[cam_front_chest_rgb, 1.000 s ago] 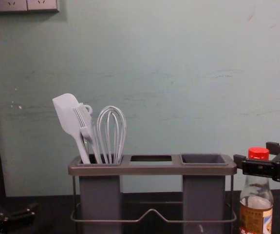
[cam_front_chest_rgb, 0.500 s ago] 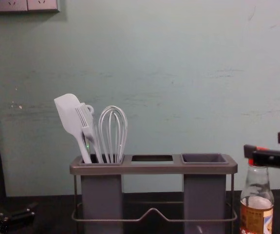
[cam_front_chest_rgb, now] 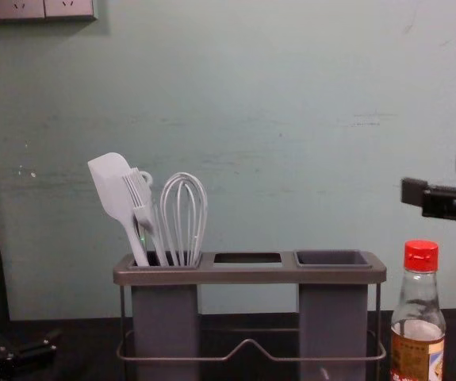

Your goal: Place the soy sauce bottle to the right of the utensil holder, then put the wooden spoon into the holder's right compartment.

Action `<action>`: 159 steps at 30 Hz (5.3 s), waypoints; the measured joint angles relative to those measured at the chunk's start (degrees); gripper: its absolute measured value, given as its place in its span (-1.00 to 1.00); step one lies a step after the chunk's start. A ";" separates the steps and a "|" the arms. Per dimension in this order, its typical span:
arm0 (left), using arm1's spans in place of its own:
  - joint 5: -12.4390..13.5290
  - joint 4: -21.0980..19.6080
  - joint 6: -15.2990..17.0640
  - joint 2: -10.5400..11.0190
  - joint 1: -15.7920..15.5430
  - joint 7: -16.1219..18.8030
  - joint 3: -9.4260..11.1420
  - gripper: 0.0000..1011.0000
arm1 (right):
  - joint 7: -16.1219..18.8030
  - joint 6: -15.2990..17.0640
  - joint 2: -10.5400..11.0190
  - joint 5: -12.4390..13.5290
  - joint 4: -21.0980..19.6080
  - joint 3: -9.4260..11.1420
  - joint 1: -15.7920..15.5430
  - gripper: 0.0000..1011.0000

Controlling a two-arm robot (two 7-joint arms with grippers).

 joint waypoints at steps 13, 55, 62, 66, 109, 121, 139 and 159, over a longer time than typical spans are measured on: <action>0.00 0.00 0.00 0.00 0.00 0.00 0.00 1.00 | 3.41 10.59 7.01 -0.76 -14.03 -6.36 -4.21 0.98; 0.00 0.00 0.00 0.00 0.00 0.00 0.00 1.00 | 3.60 57.17 0.90 -4.47 0.10 -23.77 16.07 0.98; 0.00 0.00 0.00 0.00 0.00 0.00 0.00 1.00 | 4.55 56.87 -0.65 -5.46 3.04 -24.30 17.52 0.98; 0.00 0.00 0.00 0.00 0.00 0.00 0.00 1.00 | 4.93 56.73 -1.84 -6.14 4.93 -24.79 18.43 0.98; 0.00 0.00 0.00 0.00 0.00 0.00 0.00 1.00 | 8.15 55.32 -4.76 -9.96 9.75 -25.98 20.16 0.98; 0.00 0.00 0.00 0.00 0.00 0.00 0.00 1.00 | 8.10 55.41 -4.71 -9.87 9.67 -25.91 20.10 0.66; 0.00 0.00 0.00 0.00 0.00 0.00 0.00 1.00 | 6.63 47.89 -2.32 -9.42 0.14 -21.05 15.05 0.66; 0.00 0.00 0.00 0.00 0.00 0.00 0.00 1.00 | -1.44 25.02 -4.12 -4.75 -11.70 -10.17 8.53 0.66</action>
